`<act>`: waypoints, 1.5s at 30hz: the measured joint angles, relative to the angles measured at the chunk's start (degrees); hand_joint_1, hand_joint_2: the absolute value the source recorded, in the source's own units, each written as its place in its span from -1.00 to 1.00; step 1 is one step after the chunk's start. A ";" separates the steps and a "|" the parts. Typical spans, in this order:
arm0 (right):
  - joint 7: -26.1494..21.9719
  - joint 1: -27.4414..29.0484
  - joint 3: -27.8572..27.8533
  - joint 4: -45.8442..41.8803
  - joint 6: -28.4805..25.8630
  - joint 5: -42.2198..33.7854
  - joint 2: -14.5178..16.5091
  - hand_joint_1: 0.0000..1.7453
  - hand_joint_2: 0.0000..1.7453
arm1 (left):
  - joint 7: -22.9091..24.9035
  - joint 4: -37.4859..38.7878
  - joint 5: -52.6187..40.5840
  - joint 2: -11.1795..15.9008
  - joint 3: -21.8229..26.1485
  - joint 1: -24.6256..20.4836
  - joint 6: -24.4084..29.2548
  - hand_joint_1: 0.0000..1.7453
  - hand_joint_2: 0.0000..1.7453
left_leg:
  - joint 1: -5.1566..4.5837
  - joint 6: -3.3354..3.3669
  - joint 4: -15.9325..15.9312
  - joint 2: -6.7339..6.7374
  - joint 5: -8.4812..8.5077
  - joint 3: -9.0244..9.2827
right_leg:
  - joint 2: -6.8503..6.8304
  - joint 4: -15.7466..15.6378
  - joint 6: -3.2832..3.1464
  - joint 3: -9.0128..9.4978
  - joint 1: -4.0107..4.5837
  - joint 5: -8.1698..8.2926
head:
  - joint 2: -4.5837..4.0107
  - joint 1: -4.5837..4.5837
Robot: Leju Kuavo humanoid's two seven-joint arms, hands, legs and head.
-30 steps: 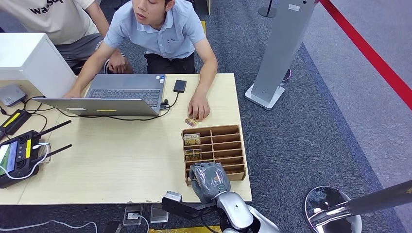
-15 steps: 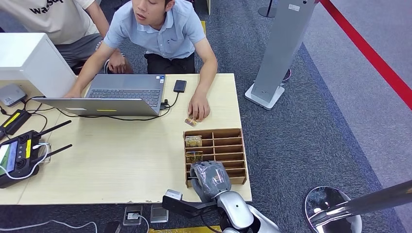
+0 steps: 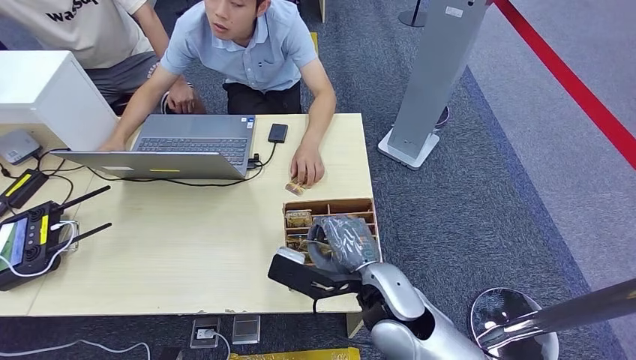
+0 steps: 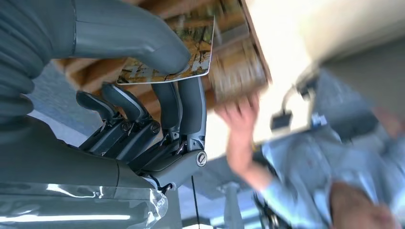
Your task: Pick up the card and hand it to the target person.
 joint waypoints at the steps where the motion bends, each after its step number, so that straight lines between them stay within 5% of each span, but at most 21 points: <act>1: 0.14 -0.49 -0.51 -1.87 0.04 -0.49 -0.61 1.00 1.00 | -0.13 0.00 0.15 0.02 0.01 0.13 0.03 -1.00 1.00 | 0.00 0.00 0.00 0.00 0.00 0.00 | 0.00 0.00 0.00 0.00 0.00 0.00 | 0.00 -0.02; 13: -4.42 -3.19 -2.35 -10.49 1.50 -6.97 -3.32 1.00 1.00 | -0.24 0.00 -0.41 0.03 0.02 0.34 -0.01 -1.00 1.00 | 0.01 0.00 0.00 0.00 0.00 -0.02 | 0.00 0.00 0.00 0.02 0.01 0.00 | 0.00 -0.08; 20: -13.39 -5.22 -2.09 -3.79 -18.40 7.68 -1.86 1.00 1.00 | 0.25 -0.02 -1.70 -0.35 0.02 -0.80 -0.54 -1.00 1.00 | 0.00 0.00 0.00 -0.02 0.00 -0.04 | -0.02 0.00 0.00 0.03 0.00 0.00 | 0.00 0.00; 26: -17.67 -5.47 -2.50 3.93 -30.58 9.47 -0.22 1.00 1.00 | 0.60 -0.02 -1.74 -0.73 0.02 -1.43 -0.22 -1.00 1.00 | 0.01 0.00 0.00 -0.03 0.00 -0.05 | -0.02 0.00 0.00 0.01 0.01 0.00 | 0.00 -0.06; 44: -15.56 -7.04 -2.36 13.44 -33.22 10.83 1.48 1.00 1.00 | 1.42 -0.02 -1.81 -0.80 0.00 -1.65 0.43 -1.00 1.00 | 0.01 0.00 0.00 -0.02 0.00 -0.04 | -0.02 0.01 0.00 0.01 0.01 0.00 | 0.00 -0.07; 45: -15.45 -7.13 -2.31 13.73 -33.20 10.78 1.54 0.50 1.00 | 1.49 -0.02 -1.80 -0.80 -0.01 -1.64 0.43 -1.00 0.50 | 0.01 0.00 0.00 -0.02 0.00 -0.04 | -0.02 0.01 0.00 0.01 0.01 0.00 | 0.00 -0.08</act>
